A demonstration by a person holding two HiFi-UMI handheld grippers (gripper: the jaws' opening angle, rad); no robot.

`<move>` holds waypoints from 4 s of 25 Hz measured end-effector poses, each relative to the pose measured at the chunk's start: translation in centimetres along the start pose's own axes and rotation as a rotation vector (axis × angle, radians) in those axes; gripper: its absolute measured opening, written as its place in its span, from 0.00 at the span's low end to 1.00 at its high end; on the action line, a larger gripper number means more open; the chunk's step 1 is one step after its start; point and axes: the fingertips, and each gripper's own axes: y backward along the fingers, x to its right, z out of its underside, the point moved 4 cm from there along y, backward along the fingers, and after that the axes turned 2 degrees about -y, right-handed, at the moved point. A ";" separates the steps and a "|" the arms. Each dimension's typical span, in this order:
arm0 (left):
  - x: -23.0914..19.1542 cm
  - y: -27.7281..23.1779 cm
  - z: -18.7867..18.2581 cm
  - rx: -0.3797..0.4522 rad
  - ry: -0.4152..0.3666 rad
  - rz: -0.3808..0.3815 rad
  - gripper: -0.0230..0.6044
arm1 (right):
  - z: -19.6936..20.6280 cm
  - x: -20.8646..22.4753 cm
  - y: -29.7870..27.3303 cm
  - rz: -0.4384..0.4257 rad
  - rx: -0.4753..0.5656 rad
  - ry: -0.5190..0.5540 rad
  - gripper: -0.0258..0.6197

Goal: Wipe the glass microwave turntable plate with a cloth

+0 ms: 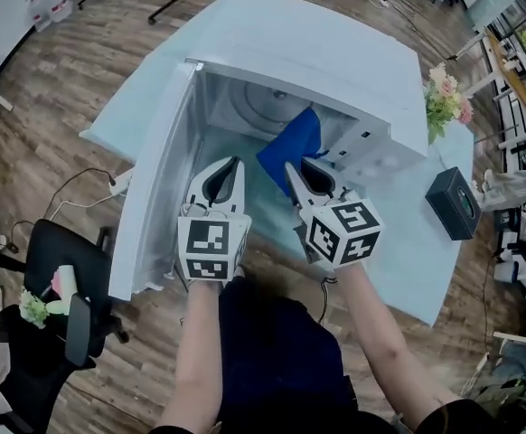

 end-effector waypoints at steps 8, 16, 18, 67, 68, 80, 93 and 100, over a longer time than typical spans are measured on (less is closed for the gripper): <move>-0.6 -2.9 0.8 0.030 -0.003 -0.004 0.05 | -0.9 1.4 -3.9 -0.007 0.036 0.108 0.12; -0.8 -5.0 1.5 0.052 -0.047 0.024 0.05 | -3.1 2.6 -7.5 -0.001 0.063 0.150 0.12; -1.2 -5.4 1.5 0.067 -0.050 0.031 0.05 | -4.1 2.5 -8.7 0.003 0.067 0.203 0.12; -1.7 -5.2 4.6 0.116 -0.055 -0.025 0.05 | -3.4 12.2 -24.1 0.440 -0.462 1.320 0.11; -1.6 -5.1 4.6 0.117 -0.055 -0.025 0.05 | -3.3 12.5 -23.9 0.449 -0.483 1.330 0.11; -1.3 -4.5 4.8 0.112 -0.068 -0.019 0.05 | -3.2 17.0 -21.0 0.587 -0.718 1.231 0.11; -1.8 -4.1 5.0 0.106 -0.061 -0.016 0.05 | -4.0 17.3 -20.1 0.643 -0.724 1.176 0.11; -2.6 -3.8 5.5 0.116 0.029 -0.016 0.05 | -6.2 14.2 -20.2 0.574 -0.505 1.170 0.11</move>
